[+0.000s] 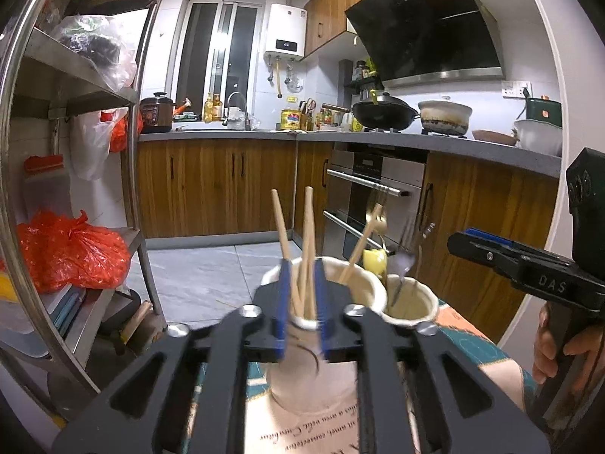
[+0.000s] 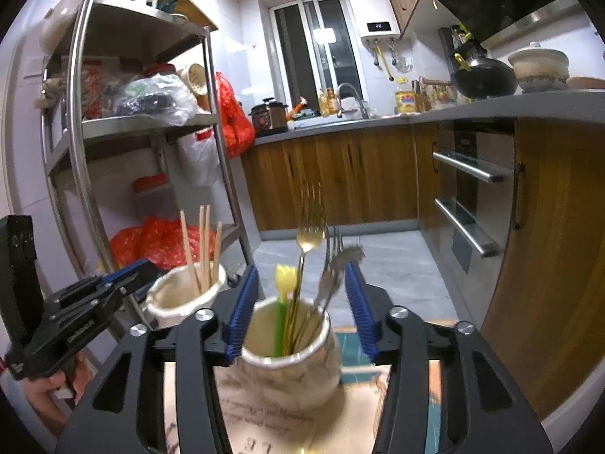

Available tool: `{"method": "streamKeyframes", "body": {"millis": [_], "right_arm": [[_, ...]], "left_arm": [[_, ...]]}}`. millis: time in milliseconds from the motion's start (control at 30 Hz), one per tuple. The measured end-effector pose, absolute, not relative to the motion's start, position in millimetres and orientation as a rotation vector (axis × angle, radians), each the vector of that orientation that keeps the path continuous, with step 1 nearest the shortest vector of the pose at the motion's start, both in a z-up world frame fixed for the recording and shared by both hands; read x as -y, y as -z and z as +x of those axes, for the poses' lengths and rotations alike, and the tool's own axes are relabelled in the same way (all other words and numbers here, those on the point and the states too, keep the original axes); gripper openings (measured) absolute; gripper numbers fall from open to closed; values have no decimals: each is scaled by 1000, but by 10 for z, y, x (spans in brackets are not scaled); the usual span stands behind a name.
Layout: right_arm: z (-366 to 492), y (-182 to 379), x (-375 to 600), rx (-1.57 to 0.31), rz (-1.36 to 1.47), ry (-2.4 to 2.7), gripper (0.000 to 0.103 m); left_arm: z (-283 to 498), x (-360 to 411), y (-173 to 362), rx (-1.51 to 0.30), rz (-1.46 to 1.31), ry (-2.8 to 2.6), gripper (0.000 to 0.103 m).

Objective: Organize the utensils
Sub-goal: 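Withdraw both open grippers back over the cloth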

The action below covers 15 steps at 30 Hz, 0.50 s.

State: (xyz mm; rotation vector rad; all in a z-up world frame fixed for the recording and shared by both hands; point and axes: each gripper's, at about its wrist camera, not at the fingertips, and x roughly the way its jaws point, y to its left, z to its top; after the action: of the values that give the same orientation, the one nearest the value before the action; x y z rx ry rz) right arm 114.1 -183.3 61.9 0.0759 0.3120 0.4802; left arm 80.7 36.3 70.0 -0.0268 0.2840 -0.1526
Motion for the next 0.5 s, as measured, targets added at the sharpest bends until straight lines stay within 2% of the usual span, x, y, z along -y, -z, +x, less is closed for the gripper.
{"method": "streamKeyframes", "body": {"millis": [33,67,133,233,333,500], "right_arm": [[1105,-596,1861,-320,76,-476,66],[1074,-579,1884,-328,74,-473,70],[999,-560,1933,-333,77,-467,86],[880,-547,2041,-336,100,-453,95],[783,-511,2099,-350,95,-432,97],[629,-360,2149,-402,50,-386,98]], "left_arm": [[766,-346,-696,-286,-24,152,37],[730,-339,-694,-283,-24,149,44],[663,-347,-694,-271,-26,139,68],[522,-354,-708,-254,-41,139,87],[408,-364,-698,-258,-55,152,96],[259,-369,-634,-295,-69,159,97]]}}
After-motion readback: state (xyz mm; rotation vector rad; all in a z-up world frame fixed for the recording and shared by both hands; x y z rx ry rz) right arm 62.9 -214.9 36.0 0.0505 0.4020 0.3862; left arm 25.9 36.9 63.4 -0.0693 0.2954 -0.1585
